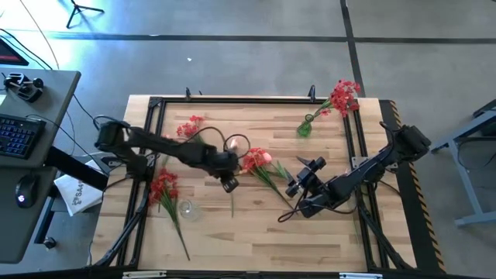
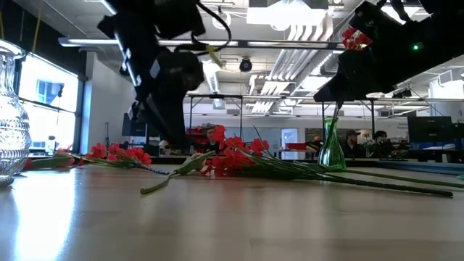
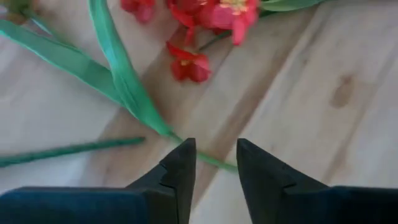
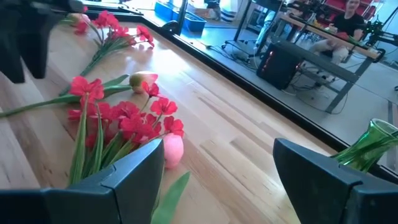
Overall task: Sort flowers into vase by color
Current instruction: Put the pink flower into the transparent vase
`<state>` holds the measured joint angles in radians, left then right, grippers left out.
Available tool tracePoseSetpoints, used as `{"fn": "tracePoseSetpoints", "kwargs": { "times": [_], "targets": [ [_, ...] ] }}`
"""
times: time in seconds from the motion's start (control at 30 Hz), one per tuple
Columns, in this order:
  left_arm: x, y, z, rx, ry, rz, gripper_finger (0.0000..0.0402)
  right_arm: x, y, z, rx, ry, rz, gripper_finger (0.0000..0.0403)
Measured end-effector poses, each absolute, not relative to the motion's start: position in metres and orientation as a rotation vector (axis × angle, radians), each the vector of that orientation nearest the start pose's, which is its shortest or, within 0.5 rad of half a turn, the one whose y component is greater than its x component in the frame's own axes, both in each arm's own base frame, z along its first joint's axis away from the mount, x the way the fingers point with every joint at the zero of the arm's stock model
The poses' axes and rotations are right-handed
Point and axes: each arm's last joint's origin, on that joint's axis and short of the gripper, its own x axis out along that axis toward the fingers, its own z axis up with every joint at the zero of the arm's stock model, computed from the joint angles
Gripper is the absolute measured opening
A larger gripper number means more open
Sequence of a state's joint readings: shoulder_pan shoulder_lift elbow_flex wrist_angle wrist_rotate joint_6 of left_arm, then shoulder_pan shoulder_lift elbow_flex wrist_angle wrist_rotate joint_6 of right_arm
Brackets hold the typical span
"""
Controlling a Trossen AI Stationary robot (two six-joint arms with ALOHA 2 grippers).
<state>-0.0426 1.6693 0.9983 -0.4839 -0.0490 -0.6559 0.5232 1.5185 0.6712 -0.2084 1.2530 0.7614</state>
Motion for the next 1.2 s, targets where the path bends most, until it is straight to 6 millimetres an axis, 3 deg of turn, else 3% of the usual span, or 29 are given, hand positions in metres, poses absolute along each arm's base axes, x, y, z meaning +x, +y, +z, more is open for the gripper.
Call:
{"fn": "tracePoseSetpoints", "kwargs": {
  "times": [0.3,0.53,0.67,0.87,1.03,1.2],
  "targets": [
    [0.330,0.003,0.140,-0.539,1.231,0.459,0.0117,0.232,0.102,0.156,-0.116,0.389,-0.821,0.0298],
    [0.332,0.005,0.133,-0.522,1.229,0.520,0.0115,0.232,0.102,0.156,-0.113,0.393,-0.817,0.0297],
    [0.331,0.004,0.132,-0.517,1.234,0.520,0.0088,0.232,0.102,0.156,-0.112,0.394,-0.817,0.0298],
    [0.330,0.003,0.132,-0.486,1.255,0.501,0.0013,0.232,0.102,0.156,-0.112,0.394,-0.816,0.0298],
    [0.325,0.002,0.145,-0.447,1.234,0.490,0.0005,0.232,0.103,0.155,-0.106,0.404,-0.806,0.0298],
    [0.316,-0.009,0.194,-0.339,1.039,0.479,0.0001,0.232,0.103,0.155,-0.101,0.412,-0.798,0.0298]
  ]
}}
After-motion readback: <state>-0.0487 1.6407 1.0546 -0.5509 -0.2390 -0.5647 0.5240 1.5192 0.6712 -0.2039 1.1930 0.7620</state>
